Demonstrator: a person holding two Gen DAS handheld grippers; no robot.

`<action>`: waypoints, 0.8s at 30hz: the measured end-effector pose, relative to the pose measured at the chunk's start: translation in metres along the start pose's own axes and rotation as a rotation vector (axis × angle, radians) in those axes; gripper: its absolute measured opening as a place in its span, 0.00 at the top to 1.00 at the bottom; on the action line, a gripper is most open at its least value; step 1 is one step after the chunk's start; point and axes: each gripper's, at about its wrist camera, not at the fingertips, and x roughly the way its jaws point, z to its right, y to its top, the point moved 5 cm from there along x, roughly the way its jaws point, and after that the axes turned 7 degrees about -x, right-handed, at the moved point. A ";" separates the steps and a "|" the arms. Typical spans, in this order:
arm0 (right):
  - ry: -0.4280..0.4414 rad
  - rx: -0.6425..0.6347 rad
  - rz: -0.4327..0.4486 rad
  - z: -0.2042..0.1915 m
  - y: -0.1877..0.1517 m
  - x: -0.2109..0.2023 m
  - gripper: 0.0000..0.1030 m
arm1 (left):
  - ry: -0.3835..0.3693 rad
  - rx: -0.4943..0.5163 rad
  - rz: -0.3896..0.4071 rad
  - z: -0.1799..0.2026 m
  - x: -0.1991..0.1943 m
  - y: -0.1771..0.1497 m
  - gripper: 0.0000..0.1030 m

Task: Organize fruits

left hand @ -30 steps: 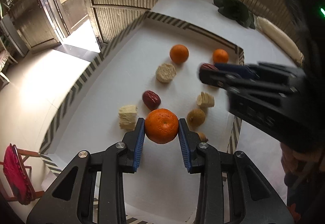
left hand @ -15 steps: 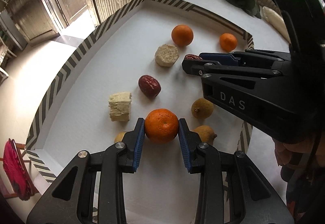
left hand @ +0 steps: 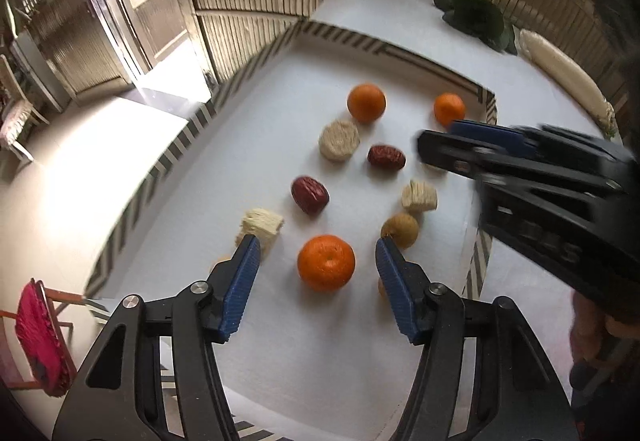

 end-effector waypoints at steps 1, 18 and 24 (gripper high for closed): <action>-0.015 0.014 0.020 0.002 -0.002 -0.010 0.70 | 0.002 0.001 0.011 0.000 -0.003 0.001 0.41; -0.115 0.106 0.129 0.014 -0.031 -0.076 0.56 | 0.002 0.003 0.179 0.012 -0.049 0.015 0.41; -0.118 0.101 0.124 0.016 -0.038 -0.080 0.56 | 0.018 -0.005 0.198 0.013 -0.056 0.014 0.41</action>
